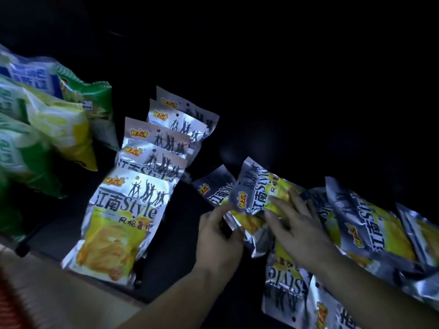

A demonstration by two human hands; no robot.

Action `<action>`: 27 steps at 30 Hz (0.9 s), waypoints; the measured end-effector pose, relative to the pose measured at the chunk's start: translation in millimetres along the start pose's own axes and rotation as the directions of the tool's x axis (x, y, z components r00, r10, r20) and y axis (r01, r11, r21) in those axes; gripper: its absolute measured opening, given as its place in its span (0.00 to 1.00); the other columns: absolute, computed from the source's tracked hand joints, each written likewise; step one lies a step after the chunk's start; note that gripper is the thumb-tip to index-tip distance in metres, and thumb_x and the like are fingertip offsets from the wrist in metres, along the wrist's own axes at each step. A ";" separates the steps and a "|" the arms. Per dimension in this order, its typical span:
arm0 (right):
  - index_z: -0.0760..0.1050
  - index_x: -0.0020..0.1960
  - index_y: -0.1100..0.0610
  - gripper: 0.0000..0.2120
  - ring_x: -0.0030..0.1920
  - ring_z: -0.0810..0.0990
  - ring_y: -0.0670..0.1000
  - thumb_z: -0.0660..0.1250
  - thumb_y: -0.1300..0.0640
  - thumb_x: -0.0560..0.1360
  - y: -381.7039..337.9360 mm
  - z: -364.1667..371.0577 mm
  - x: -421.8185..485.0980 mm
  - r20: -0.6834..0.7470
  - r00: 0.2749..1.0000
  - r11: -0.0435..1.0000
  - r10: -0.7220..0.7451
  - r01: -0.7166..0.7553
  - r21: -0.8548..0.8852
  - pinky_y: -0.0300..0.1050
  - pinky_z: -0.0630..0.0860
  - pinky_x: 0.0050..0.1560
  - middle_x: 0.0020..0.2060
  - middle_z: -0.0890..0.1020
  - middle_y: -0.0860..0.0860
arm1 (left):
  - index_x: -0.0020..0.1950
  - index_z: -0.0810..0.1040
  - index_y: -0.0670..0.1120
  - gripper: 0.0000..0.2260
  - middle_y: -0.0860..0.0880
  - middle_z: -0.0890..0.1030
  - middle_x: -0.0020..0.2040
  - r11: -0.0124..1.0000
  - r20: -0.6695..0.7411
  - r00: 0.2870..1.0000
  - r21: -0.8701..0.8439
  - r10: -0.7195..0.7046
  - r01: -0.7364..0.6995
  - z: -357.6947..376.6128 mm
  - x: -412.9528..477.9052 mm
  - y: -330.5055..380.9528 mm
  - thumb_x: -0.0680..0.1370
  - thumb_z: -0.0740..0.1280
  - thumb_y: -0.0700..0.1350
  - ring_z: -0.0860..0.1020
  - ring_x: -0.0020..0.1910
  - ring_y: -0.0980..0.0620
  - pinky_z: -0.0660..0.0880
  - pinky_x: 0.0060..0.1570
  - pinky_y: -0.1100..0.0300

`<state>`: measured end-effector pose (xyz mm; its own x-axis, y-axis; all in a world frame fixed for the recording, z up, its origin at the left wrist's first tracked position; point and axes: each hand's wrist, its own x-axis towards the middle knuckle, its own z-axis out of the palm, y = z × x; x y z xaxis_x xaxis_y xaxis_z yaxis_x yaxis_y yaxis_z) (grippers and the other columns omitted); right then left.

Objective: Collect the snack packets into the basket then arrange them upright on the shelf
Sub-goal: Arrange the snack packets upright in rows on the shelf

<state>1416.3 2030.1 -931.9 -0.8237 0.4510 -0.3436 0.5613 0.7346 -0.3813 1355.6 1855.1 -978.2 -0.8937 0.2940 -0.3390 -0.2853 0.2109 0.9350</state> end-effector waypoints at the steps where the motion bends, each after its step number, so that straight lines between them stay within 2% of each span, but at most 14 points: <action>1: 0.60 0.73 0.27 0.29 0.81 0.41 0.56 0.48 0.24 0.74 1.8 -3.0 -0.5 -0.016 1.000 1.000 0.013 -0.013 0.014 0.64 0.58 0.77 0.80 0.42 0.36 | 0.56 0.80 0.65 0.21 0.58 0.76 0.58 1.000 -0.003 1.000 -0.004 0.015 -0.015 -0.4 0.9 1.9 0.74 0.74 0.39 0.82 0.54 0.57 0.81 0.56 0.52; 3: 0.64 0.71 0.31 0.33 0.81 0.45 0.57 0.46 0.21 0.70 3.4 -7.0 -1.2 -0.058 0.997 0.997 0.044 -0.041 0.060 0.63 0.61 0.76 0.81 0.45 0.39 | 0.51 0.83 0.60 0.13 0.55 0.81 0.55 0.999 -0.035 0.999 -0.016 0.041 -0.042 0.5 4.0 4.7 0.74 0.75 0.41 0.83 0.52 0.56 0.81 0.57 0.50; 5: 0.65 0.72 0.34 0.35 0.81 0.40 0.54 0.45 0.22 0.71 0.9 -5.3 -1.6 -0.101 0.994 0.999 0.032 -0.031 0.015 0.62 0.55 0.78 0.81 0.43 0.41 | 0.46 0.84 0.55 0.06 0.53 0.84 0.49 0.999 -0.075 0.996 -0.030 0.040 -0.042 1.8 7.6 8.6 0.74 0.76 0.44 0.84 0.49 0.54 0.81 0.54 0.50; 7: 0.65 0.74 0.39 0.35 0.80 0.35 0.50 0.43 0.24 0.75 -9.5 -0.5 0.0 -0.149 0.989 0.996 -0.024 0.011 -0.084 0.61 0.47 0.79 0.81 0.41 0.42 | 0.43 0.82 0.52 0.05 0.51 0.85 0.44 0.998 -0.106 0.994 -0.054 0.015 -0.021 3.2 12.4 13.0 0.73 0.77 0.45 0.84 0.45 0.51 0.82 0.51 0.51; 9: 0.66 0.75 0.42 0.37 0.80 0.33 0.47 0.40 0.26 0.75 -26.5 1.9 1.0 -0.171 0.978 0.989 -0.122 0.105 -0.105 0.58 0.41 0.79 0.82 0.43 0.42 | 0.43 0.80 0.53 0.07 0.49 0.84 0.43 0.998 -0.108 0.994 -0.068 0.000 -0.008 4.7 17.0 14.9 0.69 0.77 0.46 0.84 0.44 0.47 0.82 0.50 0.46; 13: 0.61 0.76 0.34 0.27 0.79 0.35 0.42 0.44 0.31 0.79 -50.9 1.9 6.3 -0.039 0.948 0.948 -0.317 0.315 -0.038 0.53 0.41 0.80 0.81 0.49 0.38 | 0.44 0.79 0.53 0.09 0.44 0.84 0.46 0.996 -0.088 0.996 -0.086 0.010 -0.018 2.2 12.4 24.0 0.69 0.76 0.42 0.84 0.43 0.43 0.83 0.45 0.42; 15: 0.57 0.77 0.32 0.24 0.80 0.36 0.43 0.46 0.33 0.82 -55.8 1.8 7.6 0.050 0.964 0.965 -0.262 0.261 0.012 0.53 0.39 0.80 0.80 0.50 0.37 | 0.44 0.79 0.53 0.10 0.41 0.83 0.48 0.994 -0.073 0.996 -0.100 0.045 -0.053 -5.1 7.9 28.9 0.72 0.76 0.39 0.84 0.42 0.40 0.83 0.39 0.44; 18: 0.58 0.77 0.31 0.24 0.81 0.43 0.50 0.48 0.33 0.81 -58.2 3.5 12.7 0.044 0.985 0.982 -0.168 0.164 0.090 0.55 0.45 0.80 0.80 0.56 0.38 | 0.45 0.79 0.57 0.17 0.44 0.82 0.46 0.989 -0.109 0.986 -0.059 0.125 -0.132 -32.1 3.8 40.2 0.74 0.70 0.33 0.82 0.38 0.41 0.78 0.32 0.53; 20: 0.68 0.74 0.36 0.22 0.80 0.54 0.50 0.55 0.36 0.81 -63.5 5.5 16.4 -0.086 0.974 0.961 -0.212 0.223 0.164 0.50 0.57 0.77 0.78 0.63 0.42 | 0.46 0.79 0.56 0.17 0.46 0.82 0.41 0.980 -0.151 0.970 -0.027 0.189 -0.196 -56.1 0.3 57.2 0.76 0.68 0.31 0.79 0.32 0.49 0.73 0.29 0.58; 22: 0.79 0.59 0.43 0.10 0.76 0.62 0.44 0.65 0.44 0.80 -79.9 3.7 19.9 -0.274 0.941 0.885 -0.198 0.291 0.363 0.32 0.65 0.66 0.71 0.71 0.45 | 0.44 0.79 0.51 0.15 0.44 0.82 0.37 0.975 -0.187 0.965 -0.091 0.182 -0.202 -77.9 -2.0 76.0 0.75 0.67 0.30 0.72 0.25 0.52 0.67 0.24 0.60; 23: 0.79 0.51 0.47 0.04 0.71 0.67 0.41 0.69 0.47 0.78 -92.2 -0.4 20.1 -0.307 0.940 0.821 -0.149 0.290 0.492 0.26 0.65 0.59 0.65 0.75 0.44 | 0.42 0.78 0.48 0.14 0.43 0.81 0.36 0.972 -0.199 0.967 -0.137 0.159 -0.189 -87.5 -1.9 83.9 0.74 0.67 0.28 0.69 0.25 0.51 0.64 0.24 0.62; 24: 0.78 0.46 0.50 0.05 0.63 0.73 0.40 0.72 0.50 0.77 -104.3 -4.7 19.5 -0.292 0.949 0.734 -0.119 0.282 0.617 0.26 0.68 0.52 0.57 0.78 0.44 | 0.39 0.77 0.47 0.14 0.43 0.81 0.37 0.967 -0.210 0.969 -0.191 0.129 -0.170 -96.1 -1.0 89.8 0.73 0.66 0.27 0.68 0.26 0.51 0.63 0.24 0.63; 26: 0.74 0.44 0.55 0.11 0.45 0.79 0.43 0.76 0.53 0.74 -124.7 -10.5 16.7 -0.176 0.975 0.520 -0.134 0.221 0.825 0.35 0.73 0.42 0.42 0.80 0.46 | 0.35 0.75 0.47 0.17 0.47 0.83 0.39 0.945 -0.218 0.973 -0.296 0.076 -0.140 -108.1 1.2 96.5 0.72 0.66 0.25 0.69 0.27 0.50 0.64 0.25 0.63; 27: 0.74 0.44 0.55 0.12 0.43 0.80 0.46 0.77 0.53 0.73 -132.3 -11.9 14.4 -0.119 0.982 0.460 -0.146 0.174 0.871 0.39 0.76 0.42 0.40 0.80 0.49 | 0.34 0.74 0.47 0.18 0.49 0.83 0.40 0.937 -0.215 0.975 -0.326 0.057 -0.127 -111.7 1.6 97.7 0.71 0.66 0.24 0.69 0.27 0.51 0.64 0.24 0.62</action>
<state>1329.2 1945.4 -876.2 -0.9006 0.3957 -0.1798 0.1851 -0.0252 -0.9824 1287.5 1772.0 -875.8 -0.9620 0.0981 -0.2547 -0.2669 -0.1436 0.9530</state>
